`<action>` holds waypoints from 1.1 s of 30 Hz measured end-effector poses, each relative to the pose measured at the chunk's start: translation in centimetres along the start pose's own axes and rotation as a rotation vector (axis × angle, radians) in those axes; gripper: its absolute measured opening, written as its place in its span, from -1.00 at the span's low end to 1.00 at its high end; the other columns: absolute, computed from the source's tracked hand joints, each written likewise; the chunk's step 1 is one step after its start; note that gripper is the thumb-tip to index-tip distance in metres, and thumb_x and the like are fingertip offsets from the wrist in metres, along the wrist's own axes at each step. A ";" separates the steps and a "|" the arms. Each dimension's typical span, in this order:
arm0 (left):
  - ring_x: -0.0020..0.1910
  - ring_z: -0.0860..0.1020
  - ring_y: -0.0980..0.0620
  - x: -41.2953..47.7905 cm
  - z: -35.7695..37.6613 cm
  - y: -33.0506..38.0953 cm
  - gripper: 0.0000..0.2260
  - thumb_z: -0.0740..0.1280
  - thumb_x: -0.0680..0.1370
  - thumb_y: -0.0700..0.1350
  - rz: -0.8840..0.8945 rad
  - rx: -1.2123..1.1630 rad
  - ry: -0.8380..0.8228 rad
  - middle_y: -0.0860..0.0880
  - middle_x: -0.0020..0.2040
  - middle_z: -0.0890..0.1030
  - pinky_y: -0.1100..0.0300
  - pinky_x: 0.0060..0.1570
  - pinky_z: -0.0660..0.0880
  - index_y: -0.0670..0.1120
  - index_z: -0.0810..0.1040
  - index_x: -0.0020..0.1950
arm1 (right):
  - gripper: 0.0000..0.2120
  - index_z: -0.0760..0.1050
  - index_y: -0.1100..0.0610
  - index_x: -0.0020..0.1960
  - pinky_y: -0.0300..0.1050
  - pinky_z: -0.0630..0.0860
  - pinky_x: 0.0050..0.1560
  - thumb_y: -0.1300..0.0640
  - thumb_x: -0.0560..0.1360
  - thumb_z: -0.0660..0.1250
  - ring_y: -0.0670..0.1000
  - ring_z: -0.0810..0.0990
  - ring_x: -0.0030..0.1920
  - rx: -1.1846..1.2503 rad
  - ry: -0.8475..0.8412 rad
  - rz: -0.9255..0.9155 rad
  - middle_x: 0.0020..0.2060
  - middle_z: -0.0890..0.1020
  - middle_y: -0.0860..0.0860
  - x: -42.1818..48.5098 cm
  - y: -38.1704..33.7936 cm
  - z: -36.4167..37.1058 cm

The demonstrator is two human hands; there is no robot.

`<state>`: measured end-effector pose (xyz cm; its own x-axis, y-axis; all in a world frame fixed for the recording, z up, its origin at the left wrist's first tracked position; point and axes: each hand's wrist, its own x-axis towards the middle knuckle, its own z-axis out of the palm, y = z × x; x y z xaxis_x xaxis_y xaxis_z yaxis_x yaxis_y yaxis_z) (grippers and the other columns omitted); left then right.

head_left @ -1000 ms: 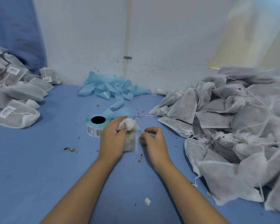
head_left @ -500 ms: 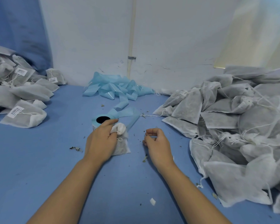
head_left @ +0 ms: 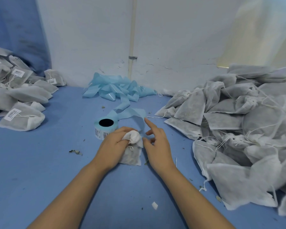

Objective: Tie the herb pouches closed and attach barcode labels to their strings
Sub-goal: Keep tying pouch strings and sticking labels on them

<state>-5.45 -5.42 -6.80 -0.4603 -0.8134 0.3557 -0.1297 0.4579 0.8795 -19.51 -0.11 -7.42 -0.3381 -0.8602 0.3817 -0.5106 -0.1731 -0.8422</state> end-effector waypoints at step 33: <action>-0.01 0.61 0.02 -0.1 0.3 1.0 -0.68 0.18 0.25 -0.21 -0.145 -0.221 0.006 -0.03 -0.07 0.69 0.17 0.06 0.48 -0.09 0.66 -0.13 | -0.95 0.60 0.08 -0.08 -0.45 0.44 -0.23 0.19 0.46 0.43 -0.21 0.62 -0.20 0.168 0.027 0.166 -0.17 0.69 -0.05 0.3 0.2 -0.2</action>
<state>-5.81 -4.82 -6.08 -0.4452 -0.8674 0.2222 0.0013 0.2476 0.9689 -19.87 -0.27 -7.39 -0.4282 -0.8709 0.2410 -0.3083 -0.1099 -0.9449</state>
